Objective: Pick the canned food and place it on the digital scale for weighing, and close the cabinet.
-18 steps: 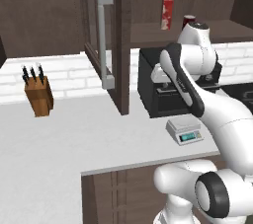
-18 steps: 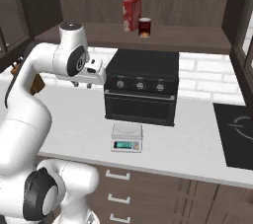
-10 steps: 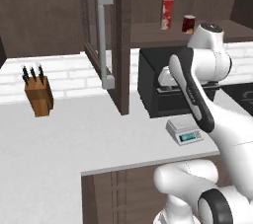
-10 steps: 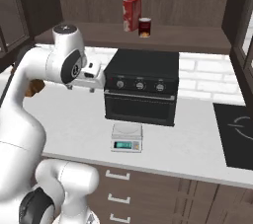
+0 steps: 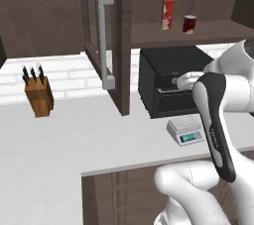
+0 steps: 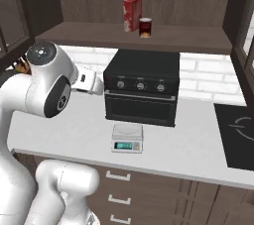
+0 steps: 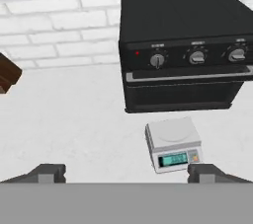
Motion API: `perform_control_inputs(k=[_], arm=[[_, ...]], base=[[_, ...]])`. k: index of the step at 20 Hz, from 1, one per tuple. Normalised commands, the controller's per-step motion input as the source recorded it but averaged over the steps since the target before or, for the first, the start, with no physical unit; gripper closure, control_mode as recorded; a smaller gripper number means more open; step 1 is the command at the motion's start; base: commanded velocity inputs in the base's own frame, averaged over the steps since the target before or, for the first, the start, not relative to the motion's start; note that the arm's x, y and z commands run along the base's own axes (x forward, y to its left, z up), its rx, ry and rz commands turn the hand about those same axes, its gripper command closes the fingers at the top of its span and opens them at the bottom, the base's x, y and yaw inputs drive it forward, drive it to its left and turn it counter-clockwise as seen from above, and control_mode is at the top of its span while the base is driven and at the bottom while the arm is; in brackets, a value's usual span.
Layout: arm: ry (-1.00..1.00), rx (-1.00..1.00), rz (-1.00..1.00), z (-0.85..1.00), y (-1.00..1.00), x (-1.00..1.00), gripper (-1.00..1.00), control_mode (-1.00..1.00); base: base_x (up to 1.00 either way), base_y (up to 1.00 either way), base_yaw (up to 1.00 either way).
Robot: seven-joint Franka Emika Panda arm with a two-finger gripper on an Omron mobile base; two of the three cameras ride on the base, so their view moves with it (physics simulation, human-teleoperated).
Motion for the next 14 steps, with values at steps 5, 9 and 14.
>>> perform_control_inputs(k=[5,9,14], arm=[[-0.21,0.00,0.00,0.61,-0.24,-0.02,-1.00,-1.00],[-0.18,0.00,0.00,0.71,-0.13,-0.06,-1.00,-1.00],[-0.24,0.00,0.00,0.61,-0.34,-0.06,-1.00,-1.00]], base=[[0.00,0.00,0.00],[0.00,0.00,0.00],[0.00,0.00,0.00]])
